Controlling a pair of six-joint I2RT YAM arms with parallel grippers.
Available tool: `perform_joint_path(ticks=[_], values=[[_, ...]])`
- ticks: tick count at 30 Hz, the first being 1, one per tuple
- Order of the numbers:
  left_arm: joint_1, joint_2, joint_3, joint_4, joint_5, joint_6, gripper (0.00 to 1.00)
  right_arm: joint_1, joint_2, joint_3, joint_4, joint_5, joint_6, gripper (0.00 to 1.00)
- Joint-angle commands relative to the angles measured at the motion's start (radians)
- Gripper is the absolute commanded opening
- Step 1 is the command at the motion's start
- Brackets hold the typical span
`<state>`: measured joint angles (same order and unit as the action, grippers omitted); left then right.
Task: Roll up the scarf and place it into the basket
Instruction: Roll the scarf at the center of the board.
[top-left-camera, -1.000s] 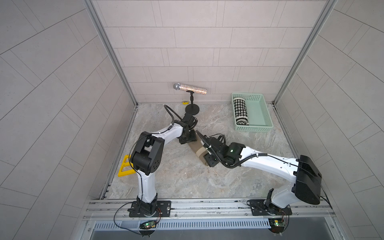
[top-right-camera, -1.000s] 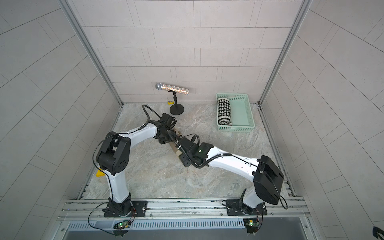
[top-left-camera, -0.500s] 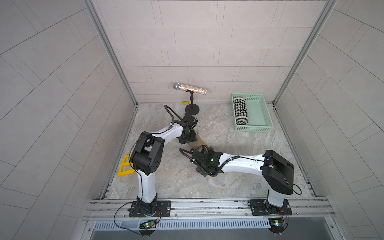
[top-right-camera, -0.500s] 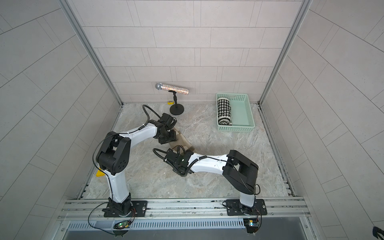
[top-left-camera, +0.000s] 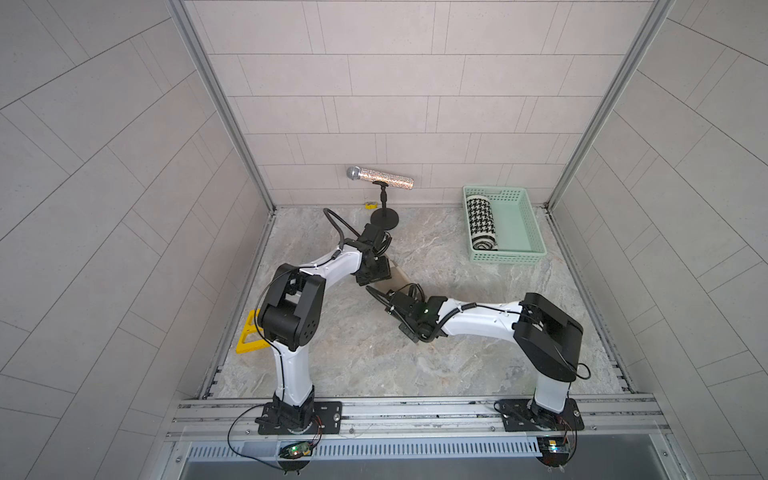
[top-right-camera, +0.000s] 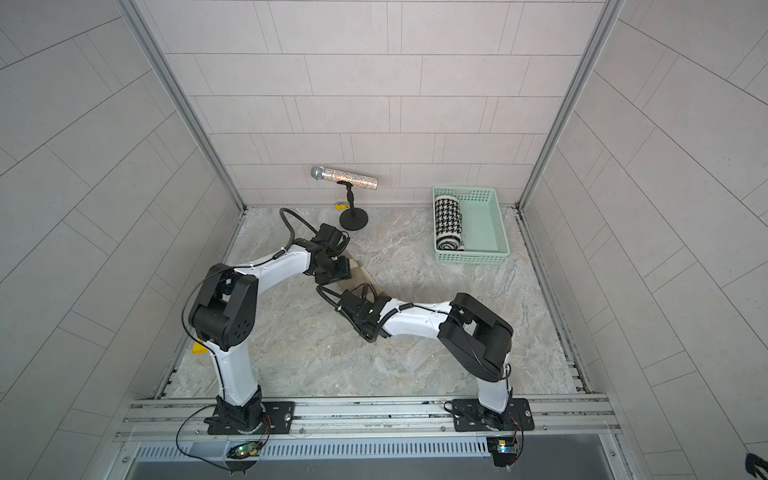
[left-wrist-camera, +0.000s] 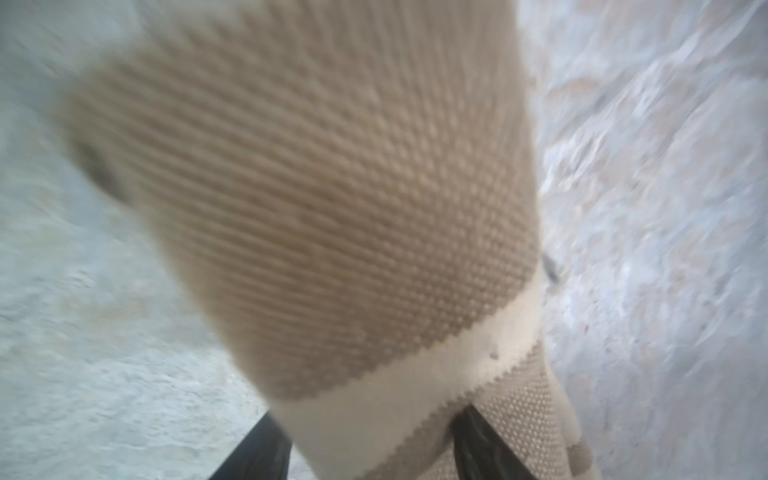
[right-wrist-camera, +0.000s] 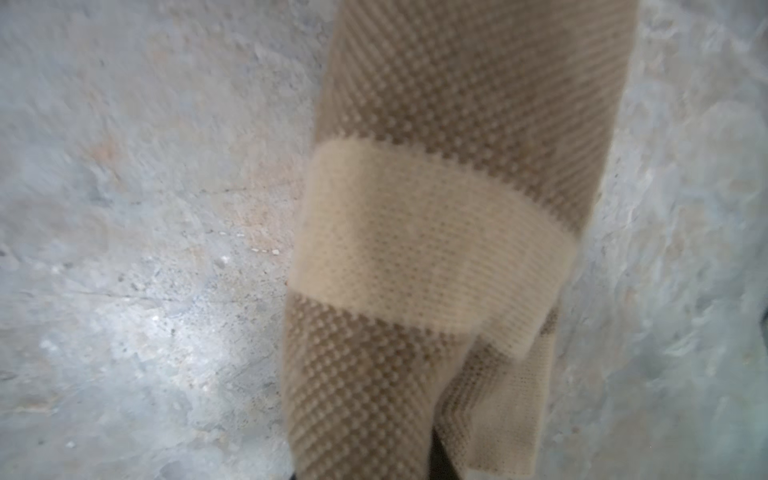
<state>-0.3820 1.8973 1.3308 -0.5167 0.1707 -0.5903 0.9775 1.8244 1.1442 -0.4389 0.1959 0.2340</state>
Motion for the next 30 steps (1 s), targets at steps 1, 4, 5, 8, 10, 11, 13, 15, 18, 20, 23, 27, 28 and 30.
perform_joint_path(ticks=[1, 4, 5, 8, 10, 11, 13, 15, 18, 20, 23, 27, 28, 30], values=[[0.031, -0.049, -0.035, 0.076, -0.013, 0.012, 0.64, -0.036, -0.045, -0.063, -0.039, -0.221, 0.088, 0.14], [0.040, -0.034, -0.053, 0.152, 0.042, -0.012, 0.63, -0.060, -0.092, -0.088, -0.035, -0.289, 0.117, 0.13], [0.040, -0.029, -0.056, 0.174, 0.062, -0.021, 0.63, -0.065, -0.101, -0.094, -0.031, -0.305, 0.122, 0.13], [0.040, -0.012, -0.058, 0.248, 0.127, -0.054, 0.62, -0.078, -0.116, -0.111, -0.030, -0.346, 0.137, 0.13], [0.040, 0.000, -0.056, 0.291, 0.158, -0.073, 0.60, -0.091, -0.116, -0.118, -0.026, -0.387, 0.144, 0.13], [0.039, 0.008, -0.055, 0.304, 0.167, -0.079, 0.60, -0.097, -0.118, -0.123, -0.022, -0.409, 0.148, 0.13], [0.040, 0.026, -0.052, 0.334, 0.187, -0.090, 0.58, -0.111, -0.122, -0.134, -0.017, -0.445, 0.157, 0.13], [0.040, 0.044, -0.053, 0.359, 0.187, -0.098, 0.53, -0.117, -0.130, -0.146, -0.018, -0.455, 0.158, 0.13], [0.040, 0.076, -0.045, 0.373, 0.172, -0.106, 0.46, -0.125, -0.143, -0.166, -0.020, -0.455, 0.158, 0.13], [0.043, 0.098, -0.037, 0.399, 0.167, -0.119, 0.46, -0.126, -0.146, -0.178, -0.019, -0.457, 0.157, 0.13], [0.049, 0.133, -0.018, 0.457, 0.183, -0.164, 0.48, -0.126, -0.145, -0.191, -0.019, -0.468, 0.156, 0.13], [0.050, 0.192, 0.039, 0.487, 0.174, -0.187, 0.49, -0.129, -0.147, -0.216, -0.016, -0.505, 0.165, 0.12], [0.050, 0.206, 0.055, 0.486, 0.169, -0.187, 0.49, -0.131, -0.154, -0.226, -0.013, -0.517, 0.173, 0.12], [0.052, 0.237, 0.093, 0.482, 0.161, -0.181, 0.49, -0.137, -0.176, -0.250, -0.001, -0.543, 0.194, 0.13]])
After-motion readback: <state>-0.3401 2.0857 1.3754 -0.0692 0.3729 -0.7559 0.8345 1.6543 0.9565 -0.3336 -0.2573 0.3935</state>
